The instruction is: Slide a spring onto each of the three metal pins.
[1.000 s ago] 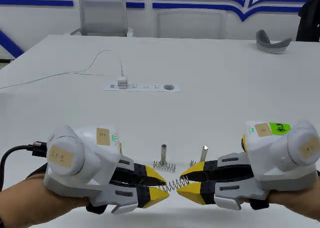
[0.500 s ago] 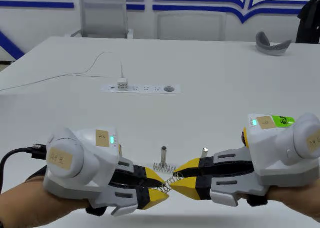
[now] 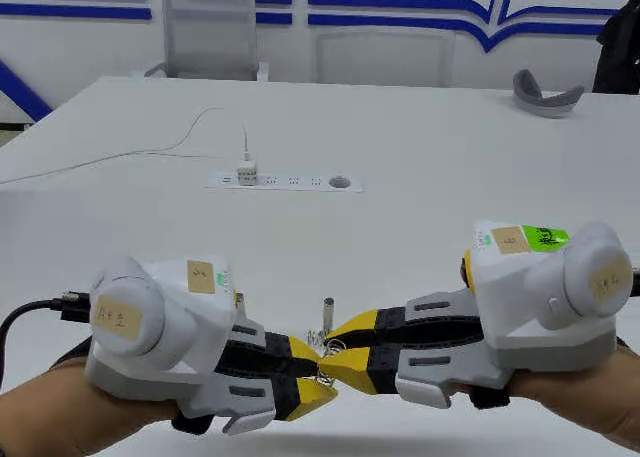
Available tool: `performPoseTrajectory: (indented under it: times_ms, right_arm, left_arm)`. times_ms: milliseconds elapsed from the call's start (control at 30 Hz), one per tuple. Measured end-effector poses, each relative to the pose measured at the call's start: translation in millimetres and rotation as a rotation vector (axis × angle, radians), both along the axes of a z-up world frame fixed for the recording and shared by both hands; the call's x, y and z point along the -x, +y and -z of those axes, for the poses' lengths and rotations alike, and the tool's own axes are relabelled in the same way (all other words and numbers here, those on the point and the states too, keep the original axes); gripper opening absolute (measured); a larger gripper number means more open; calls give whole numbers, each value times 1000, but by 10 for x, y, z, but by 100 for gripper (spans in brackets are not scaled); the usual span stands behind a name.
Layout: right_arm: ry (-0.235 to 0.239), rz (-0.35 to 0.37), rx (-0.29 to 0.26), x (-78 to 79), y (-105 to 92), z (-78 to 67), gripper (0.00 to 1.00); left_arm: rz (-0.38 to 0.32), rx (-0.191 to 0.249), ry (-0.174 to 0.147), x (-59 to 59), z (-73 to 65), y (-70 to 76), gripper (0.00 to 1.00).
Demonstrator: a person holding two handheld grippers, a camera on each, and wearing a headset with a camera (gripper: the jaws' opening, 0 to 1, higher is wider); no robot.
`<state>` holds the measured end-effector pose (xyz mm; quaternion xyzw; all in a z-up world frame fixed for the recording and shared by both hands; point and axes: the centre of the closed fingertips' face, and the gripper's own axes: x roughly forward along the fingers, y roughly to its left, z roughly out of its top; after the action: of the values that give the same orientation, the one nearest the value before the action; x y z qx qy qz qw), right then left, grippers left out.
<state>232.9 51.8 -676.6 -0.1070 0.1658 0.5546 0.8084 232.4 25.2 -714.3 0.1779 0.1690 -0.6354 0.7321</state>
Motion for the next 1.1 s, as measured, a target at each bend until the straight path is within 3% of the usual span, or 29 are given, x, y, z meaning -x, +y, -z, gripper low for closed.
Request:
performPoseTrajectory:
  times_ms: [267,333,867,1100]
  right_arm:
    - [-16,1,2,-26,32,-12,13]
    - [-9,7,-1,-37,31,-15,17]
    - [-12,17,-7,-76,21,-17,12]
    - [-10,21,-7,-121,47,-27,12]
  left_arm:
    - [-31,26,17,-42,-15,27,10]
    - [-37,28,21,-51,-6,41,10]
    - [-68,62,48,-80,-23,51,10]
    - [-95,77,8,-128,-37,83,11]
